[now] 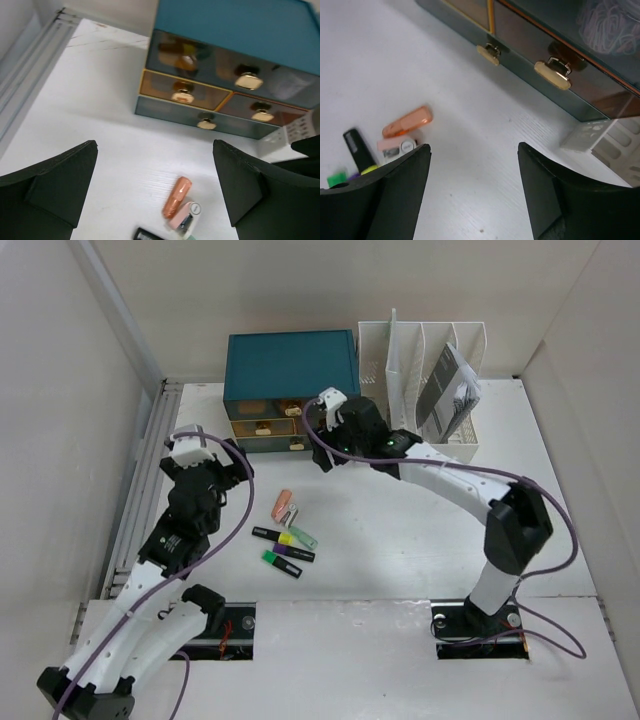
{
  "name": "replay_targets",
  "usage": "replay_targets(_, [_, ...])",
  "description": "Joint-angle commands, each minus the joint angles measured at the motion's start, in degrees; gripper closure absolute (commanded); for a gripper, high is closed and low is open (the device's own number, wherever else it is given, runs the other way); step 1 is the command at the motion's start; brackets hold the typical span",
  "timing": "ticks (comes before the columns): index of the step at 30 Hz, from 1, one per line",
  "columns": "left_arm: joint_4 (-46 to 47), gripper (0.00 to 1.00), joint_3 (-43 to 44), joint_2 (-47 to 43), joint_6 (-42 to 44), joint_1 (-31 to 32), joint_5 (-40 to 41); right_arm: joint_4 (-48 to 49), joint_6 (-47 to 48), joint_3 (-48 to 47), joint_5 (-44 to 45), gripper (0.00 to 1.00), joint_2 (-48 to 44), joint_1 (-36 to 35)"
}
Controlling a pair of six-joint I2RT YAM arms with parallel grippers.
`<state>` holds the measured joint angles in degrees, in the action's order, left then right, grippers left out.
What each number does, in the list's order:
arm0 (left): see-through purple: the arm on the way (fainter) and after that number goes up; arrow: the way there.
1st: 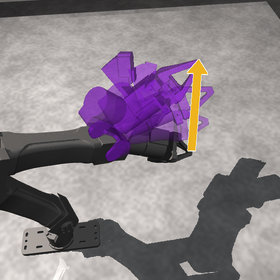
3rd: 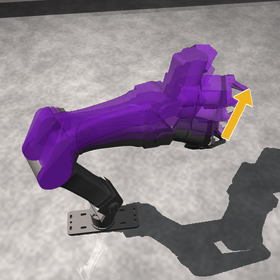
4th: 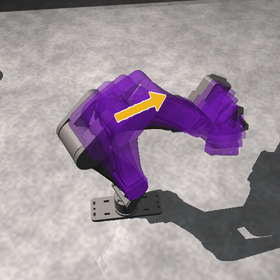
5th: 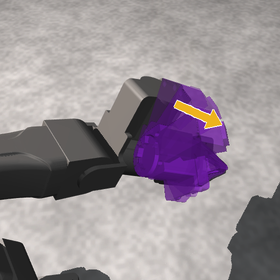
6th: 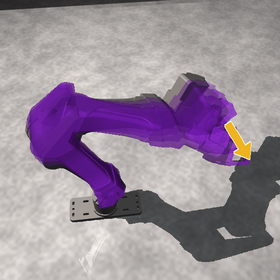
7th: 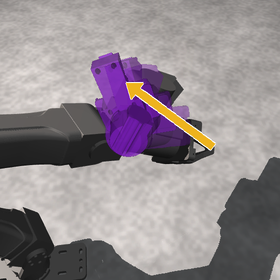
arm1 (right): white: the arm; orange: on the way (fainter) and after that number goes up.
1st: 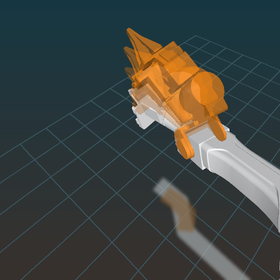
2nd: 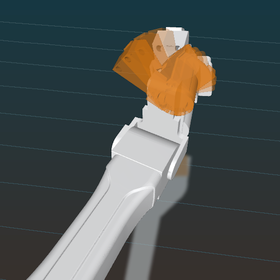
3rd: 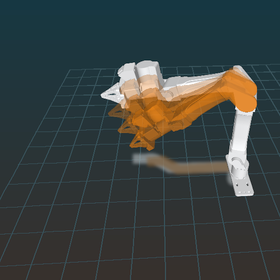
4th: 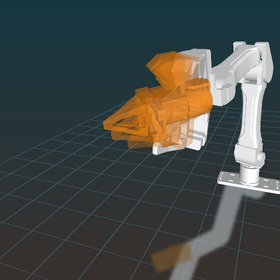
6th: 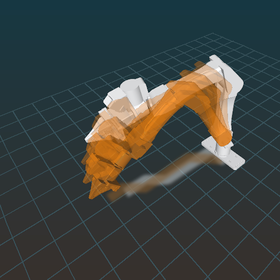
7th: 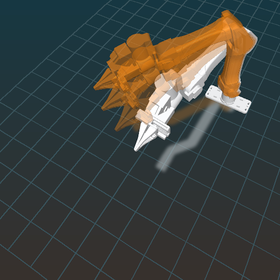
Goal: Organize the desk
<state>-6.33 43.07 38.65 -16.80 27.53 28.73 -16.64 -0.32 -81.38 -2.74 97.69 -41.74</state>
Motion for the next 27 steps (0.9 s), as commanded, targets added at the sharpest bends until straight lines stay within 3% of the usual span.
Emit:
replay_targets(1, [1.7, 0.01, -0.5, -2.6, -0.6, -0.4, 6.2, 4.1, -10.2, -5.4, 7.3, 0.25, 3.9, 0.0])
replay_targets(4, [1.7, 0.01, -0.5, -3.1, -1.1, -0.4, 5.8, 6.3, -12.9, -6.7, 8.9, 0.25, 7.8, 0.0])
replay_targets(8, [1.1, 0.01, -0.5, -3.1, -1.1, -0.4, 5.0, 7.3, -8.8, -8.5, 5.8, 0.29, 11.4, -2.8])
replay_targets(9, [1.1, 0.01, -0.5, -3.8, -1.1, -0.4, 5.0, 7.3, -11.3, -8.0, 9.6, 0.43, 11.4, -3.8])
replay_targets(11, [1.1, 0.01, -0.5, -3.8, -0.6, -0.4, 4.4, 7.3, -14.7, -7.3, 16.8, 0.51, 11.4, -5.4])
replay_targets(17, [1.1, 0.01, -0.5, -5.0, -0.6, -0.4, 3.9, 10.8, -17.1, -6.2, 29.4, 0.48, 12.5, -5.9])
replay_targets(27, [1.1, 0.01, -0.5, -5.0, -0.1, -0.4, 2.8, 11.3, -18.7, -9.5, 33.8, 0.39, 16.8, -5.4])
